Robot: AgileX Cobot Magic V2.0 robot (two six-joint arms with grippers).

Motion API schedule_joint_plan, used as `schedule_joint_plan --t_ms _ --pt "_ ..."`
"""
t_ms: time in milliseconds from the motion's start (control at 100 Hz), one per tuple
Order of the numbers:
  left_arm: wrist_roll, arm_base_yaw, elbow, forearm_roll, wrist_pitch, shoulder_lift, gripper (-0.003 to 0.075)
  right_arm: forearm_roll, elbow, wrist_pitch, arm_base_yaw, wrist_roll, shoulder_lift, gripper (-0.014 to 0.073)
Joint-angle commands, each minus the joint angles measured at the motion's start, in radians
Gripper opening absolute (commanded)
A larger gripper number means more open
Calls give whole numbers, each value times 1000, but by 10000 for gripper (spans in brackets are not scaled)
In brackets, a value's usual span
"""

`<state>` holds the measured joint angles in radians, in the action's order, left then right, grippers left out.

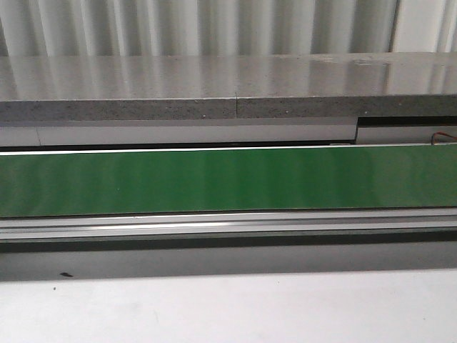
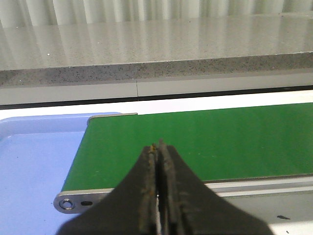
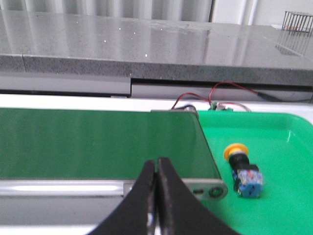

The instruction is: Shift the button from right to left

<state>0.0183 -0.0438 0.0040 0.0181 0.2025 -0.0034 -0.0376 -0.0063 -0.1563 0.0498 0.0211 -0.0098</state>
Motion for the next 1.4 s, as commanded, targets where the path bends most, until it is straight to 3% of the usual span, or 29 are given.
schedule_joint_plan --t_ms 0,490,740,1390 --pt "-11 -7 38 -2 -76 -32 -21 9 -97 40 8 5 14 -67" --pt "-11 -7 38 -2 -76 -32 -20 38 -531 -221 5 5 476 -67" --pt "-11 -7 38 -2 -76 -32 -20 14 -580 -233 5 5 629 -67" --pt "-11 -7 38 -2 -76 -32 -20 13 -858 -531 5 5 1055 -63"
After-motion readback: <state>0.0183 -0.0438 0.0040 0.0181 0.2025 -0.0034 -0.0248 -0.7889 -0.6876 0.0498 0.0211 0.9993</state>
